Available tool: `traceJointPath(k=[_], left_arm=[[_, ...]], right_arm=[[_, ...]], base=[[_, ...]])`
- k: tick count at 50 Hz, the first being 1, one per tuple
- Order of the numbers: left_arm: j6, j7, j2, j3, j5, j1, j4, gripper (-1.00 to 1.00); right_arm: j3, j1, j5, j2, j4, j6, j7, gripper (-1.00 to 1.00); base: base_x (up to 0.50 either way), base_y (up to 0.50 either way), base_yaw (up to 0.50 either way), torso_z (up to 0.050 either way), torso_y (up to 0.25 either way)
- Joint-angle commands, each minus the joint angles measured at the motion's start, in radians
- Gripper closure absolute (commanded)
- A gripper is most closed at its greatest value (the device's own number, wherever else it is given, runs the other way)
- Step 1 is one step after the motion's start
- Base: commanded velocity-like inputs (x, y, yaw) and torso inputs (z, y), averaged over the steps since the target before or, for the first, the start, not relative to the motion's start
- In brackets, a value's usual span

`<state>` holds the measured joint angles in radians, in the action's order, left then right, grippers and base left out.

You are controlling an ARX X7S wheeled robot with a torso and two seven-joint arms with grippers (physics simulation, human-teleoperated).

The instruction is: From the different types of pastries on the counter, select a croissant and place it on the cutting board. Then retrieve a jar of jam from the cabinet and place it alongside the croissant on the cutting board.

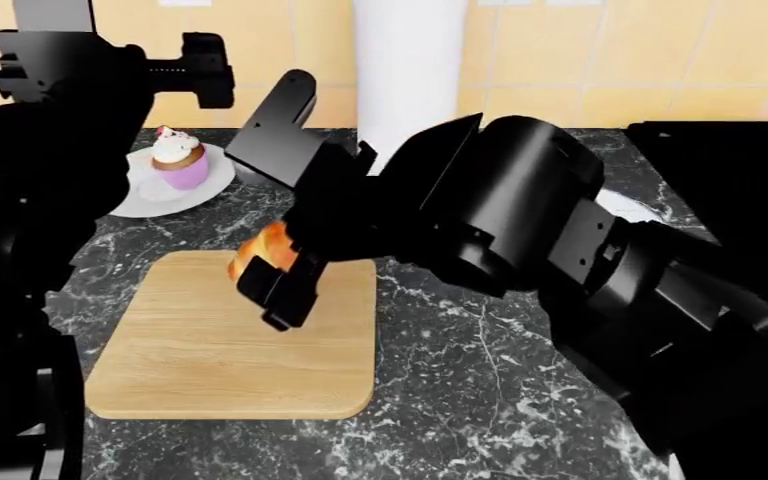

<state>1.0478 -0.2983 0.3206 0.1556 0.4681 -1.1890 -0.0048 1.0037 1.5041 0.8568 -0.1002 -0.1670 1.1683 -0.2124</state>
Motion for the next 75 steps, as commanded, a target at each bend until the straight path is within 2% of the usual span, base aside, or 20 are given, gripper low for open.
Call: traceJointPath(k=[1, 23, 24, 45, 49, 53, 56, 61, 67, 75], left_arm=[[-0.013, 0.007, -0.006, 0.004, 0.004, 0.001, -0.021, -1.00], [-0.001, -0.008, -0.005, 0.022, 0.000, -0.004, -0.015, -1.00], [-0.006, -0.007, -0.005, 0.025, -0.001, -0.003, -0.020, -1.00], [0.015, -0.017, 0.004, 0.030, 0.009, 0.001, 0.018, -1.00], [0.054, -0.022, 0.007, 0.010, 0.036, 0.006, 0.059, -1.00], [0.082, -0.030, 0.010, -0.004, 0.055, 0.013, 0.107, -1.00], [0.079, -0.031, 0.011, -0.008, 0.060, 0.022, 0.127, -1.00], [0.048, -0.032, 0.021, 0.011, 0.050, 0.063, 0.174, -1.00], [0.040, -0.051, 0.013, 0.001, 0.052, 0.079, 0.206, -1.00], [0.020, -0.054, 0.006, -0.039, 0.076, 0.102, 0.249, -1.00]], right_arm=[[0.059, -0.004, -0.045, 0.035, -0.075, -0.066, -0.054, 1.00], [0.092, -0.010, -0.025, 0.022, -0.030, -0.046, -0.043, 1.00], [0.090, -0.010, -0.023, 0.021, -0.030, -0.044, -0.040, -1.00], [0.003, 0.013, 0.035, -0.030, 0.038, 0.017, 0.055, -1.00], [-0.052, 0.023, 0.042, -0.058, 0.076, 0.038, 0.135, -1.00], [-0.166, 0.032, 0.068, -0.109, 0.107, 0.055, 0.237, -1.00], [-0.228, 0.027, 0.062, -0.168, 0.197, 0.091, 0.365, -1.00], [-0.460, -0.043, 0.179, -0.244, 0.357, 0.196, 0.605, -1.00], [-0.576, -0.109, 0.210, -0.327, 0.458, 0.221, 0.737, -1.00], [-0.627, -0.147, 0.213, -0.400, 0.616, 0.243, 0.860, -1.00]], base=[[0.00, 0.00, 0.00, 0.000, 0.000], [0.00, 0.00, 0.00, 0.000, 0.000], [0.00, 0.00, 0.00, 0.000, 0.000], [0.00, 0.00, 0.00, 0.000, 0.000], [0.00, 0.00, 0.00, 0.000, 0.000], [0.00, 0.00, 0.00, 0.000, 0.000], [0.00, 0.00, 0.00, 0.000, 0.000], [0.00, 0.00, 0.00, 0.000, 0.000], [0.00, 0.00, 0.00, 0.000, 0.000], [0.00, 0.00, 0.00, 0.000, 0.000]])
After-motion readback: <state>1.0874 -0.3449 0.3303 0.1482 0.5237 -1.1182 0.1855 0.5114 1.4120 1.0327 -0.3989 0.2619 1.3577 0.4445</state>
